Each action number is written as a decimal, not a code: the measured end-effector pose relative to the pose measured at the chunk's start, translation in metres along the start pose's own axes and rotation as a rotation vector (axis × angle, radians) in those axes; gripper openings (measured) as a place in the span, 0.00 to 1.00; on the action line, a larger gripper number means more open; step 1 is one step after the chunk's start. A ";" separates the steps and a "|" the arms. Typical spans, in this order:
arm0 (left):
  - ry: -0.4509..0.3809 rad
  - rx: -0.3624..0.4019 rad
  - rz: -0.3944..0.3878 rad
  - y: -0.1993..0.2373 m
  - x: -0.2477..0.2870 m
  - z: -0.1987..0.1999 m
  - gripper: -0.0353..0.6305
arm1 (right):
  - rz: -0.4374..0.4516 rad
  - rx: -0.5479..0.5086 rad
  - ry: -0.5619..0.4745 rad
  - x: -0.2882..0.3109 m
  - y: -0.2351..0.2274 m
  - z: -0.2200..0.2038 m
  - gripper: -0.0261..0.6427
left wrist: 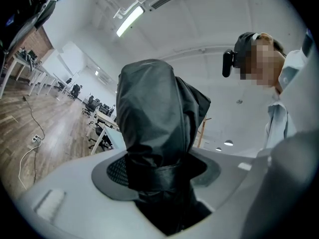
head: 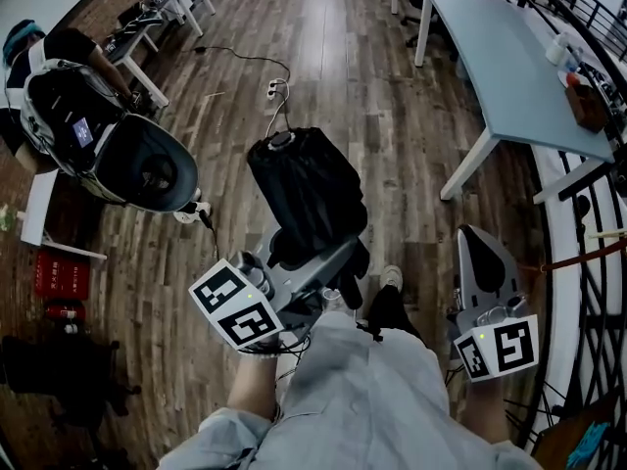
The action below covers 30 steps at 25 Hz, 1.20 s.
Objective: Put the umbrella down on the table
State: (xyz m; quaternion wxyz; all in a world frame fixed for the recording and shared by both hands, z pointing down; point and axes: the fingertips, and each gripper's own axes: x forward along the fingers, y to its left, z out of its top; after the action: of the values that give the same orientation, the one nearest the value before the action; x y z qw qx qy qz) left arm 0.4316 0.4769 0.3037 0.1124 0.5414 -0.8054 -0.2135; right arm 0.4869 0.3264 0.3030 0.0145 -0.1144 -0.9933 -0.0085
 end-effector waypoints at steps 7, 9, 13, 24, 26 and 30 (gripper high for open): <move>-0.028 0.001 0.046 0.023 0.021 0.011 0.44 | 0.073 -0.003 -0.007 0.045 -0.020 0.001 0.03; -0.038 0.003 0.060 0.031 0.033 0.016 0.44 | 0.094 -0.003 -0.009 0.059 -0.031 0.000 0.03; -0.047 0.011 0.094 0.043 0.059 0.029 0.44 | 0.124 0.007 -0.014 0.085 -0.057 0.006 0.03; -0.101 0.049 0.155 0.064 0.110 0.060 0.44 | 0.204 0.019 -0.065 0.140 -0.104 0.023 0.03; -0.112 0.056 0.166 0.066 0.118 0.065 0.44 | 0.224 0.017 -0.073 0.148 -0.110 0.026 0.03; -0.137 0.062 0.179 0.079 0.135 0.069 0.44 | 0.241 0.016 -0.079 0.165 -0.127 0.022 0.03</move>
State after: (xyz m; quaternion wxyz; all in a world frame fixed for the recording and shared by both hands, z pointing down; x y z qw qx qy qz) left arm 0.2859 0.3936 0.2729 0.0591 0.4546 -0.8625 -0.2141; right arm 0.2965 0.2403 0.2842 -0.0229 -0.2332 -0.9721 0.0059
